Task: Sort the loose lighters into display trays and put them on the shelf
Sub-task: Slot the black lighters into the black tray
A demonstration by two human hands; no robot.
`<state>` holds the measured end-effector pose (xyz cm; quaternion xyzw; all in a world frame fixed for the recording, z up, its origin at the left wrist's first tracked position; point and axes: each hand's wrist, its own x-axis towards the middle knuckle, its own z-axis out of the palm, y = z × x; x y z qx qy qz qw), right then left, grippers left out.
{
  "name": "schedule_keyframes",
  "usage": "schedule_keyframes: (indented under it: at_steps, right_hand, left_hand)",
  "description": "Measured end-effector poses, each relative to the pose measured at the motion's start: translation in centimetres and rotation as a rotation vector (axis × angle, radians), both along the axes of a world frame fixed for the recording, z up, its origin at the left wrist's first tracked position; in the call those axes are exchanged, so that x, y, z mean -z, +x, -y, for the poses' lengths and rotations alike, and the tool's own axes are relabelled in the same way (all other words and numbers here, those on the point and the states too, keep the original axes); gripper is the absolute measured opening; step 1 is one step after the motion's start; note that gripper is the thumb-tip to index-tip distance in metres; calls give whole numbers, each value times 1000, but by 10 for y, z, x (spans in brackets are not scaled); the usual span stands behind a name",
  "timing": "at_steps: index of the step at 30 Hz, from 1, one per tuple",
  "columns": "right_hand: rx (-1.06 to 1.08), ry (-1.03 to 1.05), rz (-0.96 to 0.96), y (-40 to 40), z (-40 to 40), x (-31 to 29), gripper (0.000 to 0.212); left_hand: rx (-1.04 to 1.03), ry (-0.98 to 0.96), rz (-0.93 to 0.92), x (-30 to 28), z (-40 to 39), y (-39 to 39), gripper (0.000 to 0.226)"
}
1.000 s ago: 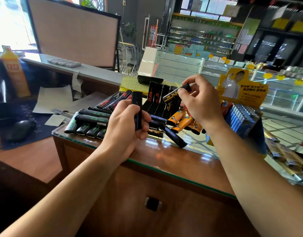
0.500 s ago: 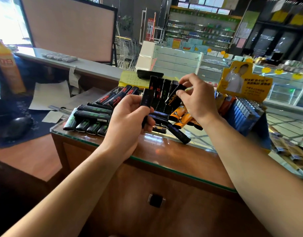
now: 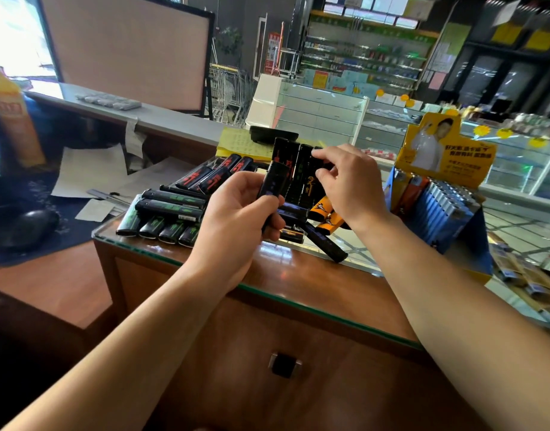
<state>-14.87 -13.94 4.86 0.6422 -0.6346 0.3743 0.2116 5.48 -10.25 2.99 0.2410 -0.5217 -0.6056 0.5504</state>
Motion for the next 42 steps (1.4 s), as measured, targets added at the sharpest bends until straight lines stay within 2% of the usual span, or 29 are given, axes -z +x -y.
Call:
schedule_keyframes:
  at_steps: [6,16,18,20,22,25,28,33,38,42]
  right_hand:
    - [-3,135,15,-6,-7,1,52]
    - [-56,150,138,-6,-13,-1,48]
    - [-71,101,179,-2,-18,-6,42]
    - [-143,25,254,7,-27,-16,25]
    - [-331,43,390,20,-38,-26,14]
    - [-554,179,454,36,-48,-31,12]
    - [-593,216,404,39,-46,-30,13]
    - [-606,115,601,32,-46,-33,10]
    - [-600,53,624,34,-50,-34,14]
    - [-573,-62,724,46,-49,-31,13]
  left_hand:
    - [1,15,-14,-2,-2,0,24]
    - [26,16,11,-2,-1,1,17]
    - [29,18,12,-1,-1,0,15]
    - [27,12,16,-1,-1,0,16]
    - [26,2,24,-1,-1,-1,16]
    - [20,-10,31,-1,-1,-1,15]
    - [10,-21,32,0,-1,-2,14]
    - [0,30,-2,-2,-2,-3,12]
    - [-12,28,9,-3,-3,-3,11]
    - [11,3,52,-2,-3,-3,10]
